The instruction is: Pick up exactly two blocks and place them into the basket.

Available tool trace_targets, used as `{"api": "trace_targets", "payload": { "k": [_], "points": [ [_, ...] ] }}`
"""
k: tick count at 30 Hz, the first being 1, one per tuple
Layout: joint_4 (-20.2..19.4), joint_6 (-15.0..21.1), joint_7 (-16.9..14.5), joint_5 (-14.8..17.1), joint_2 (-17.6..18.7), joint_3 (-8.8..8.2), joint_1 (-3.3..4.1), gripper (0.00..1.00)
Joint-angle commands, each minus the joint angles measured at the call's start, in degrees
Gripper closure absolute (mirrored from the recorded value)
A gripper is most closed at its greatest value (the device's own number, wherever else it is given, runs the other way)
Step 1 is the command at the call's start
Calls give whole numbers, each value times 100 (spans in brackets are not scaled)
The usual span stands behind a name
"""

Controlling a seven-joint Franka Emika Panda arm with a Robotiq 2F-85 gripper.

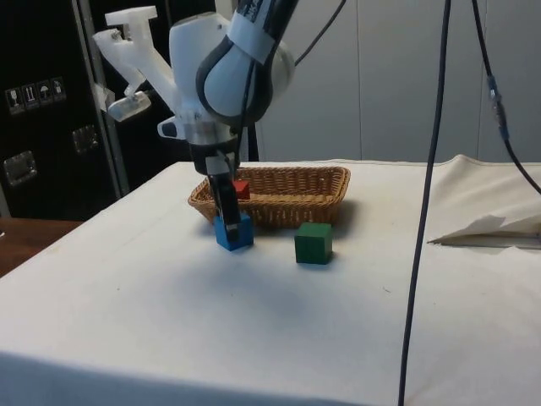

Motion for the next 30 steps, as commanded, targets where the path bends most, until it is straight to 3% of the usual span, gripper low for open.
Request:
{"api": "trace_targets", "payload": {
  "k": [1,17,24,25,26,30],
  "points": [
    [-29,-52,11,-29,-63,-29,23,0],
    [-109,-46,11,-6,-86,29,11,0],
    [-115,-29,52,-6,-92,23,40,0],
    [-109,-40,23,-6,-80,29,17,0],
    [-115,-52,97,-11,-115,23,57,0],
    [-109,-63,166,-6,-115,29,57,0]
  ]
}}
